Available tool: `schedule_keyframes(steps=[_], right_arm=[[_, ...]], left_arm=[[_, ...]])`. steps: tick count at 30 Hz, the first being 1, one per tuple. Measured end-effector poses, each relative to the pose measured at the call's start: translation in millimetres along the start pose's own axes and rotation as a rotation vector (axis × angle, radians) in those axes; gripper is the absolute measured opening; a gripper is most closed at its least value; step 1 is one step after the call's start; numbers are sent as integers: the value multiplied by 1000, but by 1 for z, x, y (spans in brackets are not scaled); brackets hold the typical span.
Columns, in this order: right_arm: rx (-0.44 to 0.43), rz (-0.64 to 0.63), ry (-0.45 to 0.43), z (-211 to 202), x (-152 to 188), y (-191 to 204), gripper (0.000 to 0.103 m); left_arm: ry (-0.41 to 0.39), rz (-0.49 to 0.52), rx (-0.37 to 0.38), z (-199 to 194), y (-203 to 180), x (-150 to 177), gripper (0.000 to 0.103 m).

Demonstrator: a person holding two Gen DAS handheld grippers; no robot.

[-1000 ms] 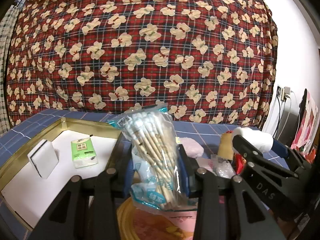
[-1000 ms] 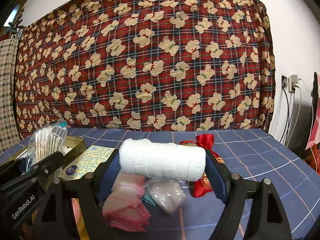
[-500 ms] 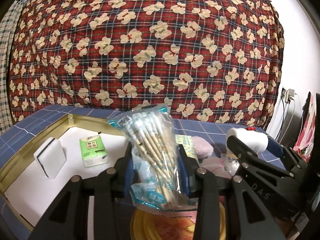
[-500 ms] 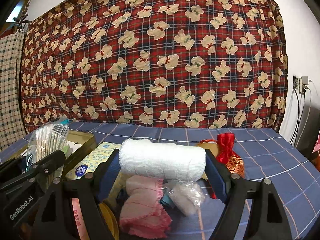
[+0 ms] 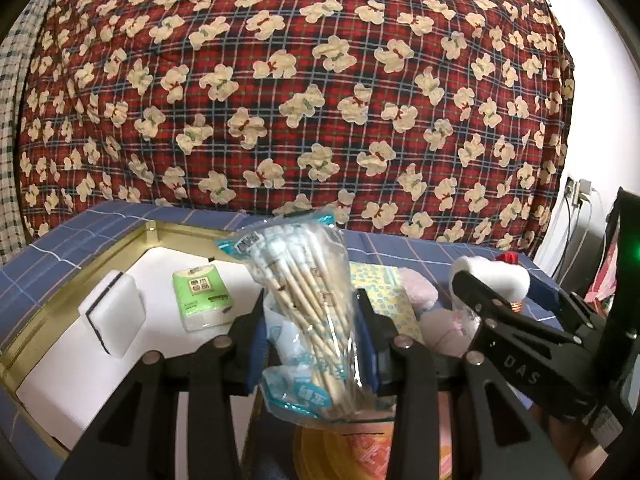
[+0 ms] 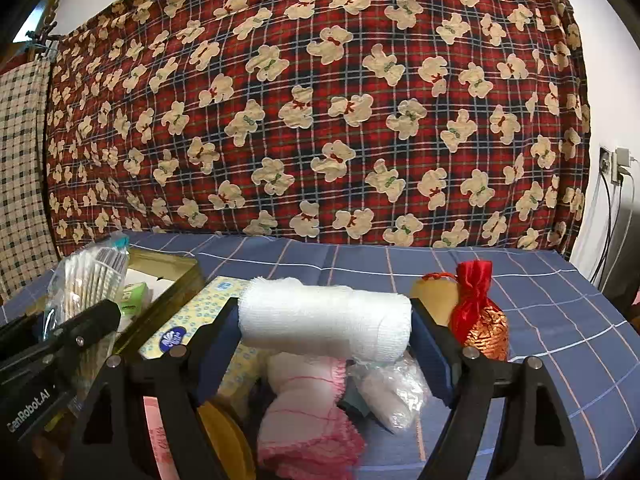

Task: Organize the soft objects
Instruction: 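Carry the swab bag over the gold tray while the right tool carries the towel there, then open the left tool over the tray while the right tool releases the towel into it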

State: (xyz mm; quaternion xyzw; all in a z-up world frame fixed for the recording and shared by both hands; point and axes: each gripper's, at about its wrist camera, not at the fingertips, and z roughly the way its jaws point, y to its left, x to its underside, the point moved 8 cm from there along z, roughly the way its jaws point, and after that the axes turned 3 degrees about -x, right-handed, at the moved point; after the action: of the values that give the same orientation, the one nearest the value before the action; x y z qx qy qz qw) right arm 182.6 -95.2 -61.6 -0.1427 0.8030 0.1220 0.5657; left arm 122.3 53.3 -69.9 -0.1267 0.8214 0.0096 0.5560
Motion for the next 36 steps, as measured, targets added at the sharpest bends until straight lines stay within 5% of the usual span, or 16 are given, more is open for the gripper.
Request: schedule_keyframes(steps=[13,32,36], right_arm=[[-213,-53,106,15,-46,84,82],[-325,-220,267,52,-23,200,82],[-337,-224,283,55,-20,208,86]], left_arm=[[39,-1,-115,-13,63,-24,38],[170,-73,-231,6,150,-3,39],[180,-75,-245,7,154,0,52]])
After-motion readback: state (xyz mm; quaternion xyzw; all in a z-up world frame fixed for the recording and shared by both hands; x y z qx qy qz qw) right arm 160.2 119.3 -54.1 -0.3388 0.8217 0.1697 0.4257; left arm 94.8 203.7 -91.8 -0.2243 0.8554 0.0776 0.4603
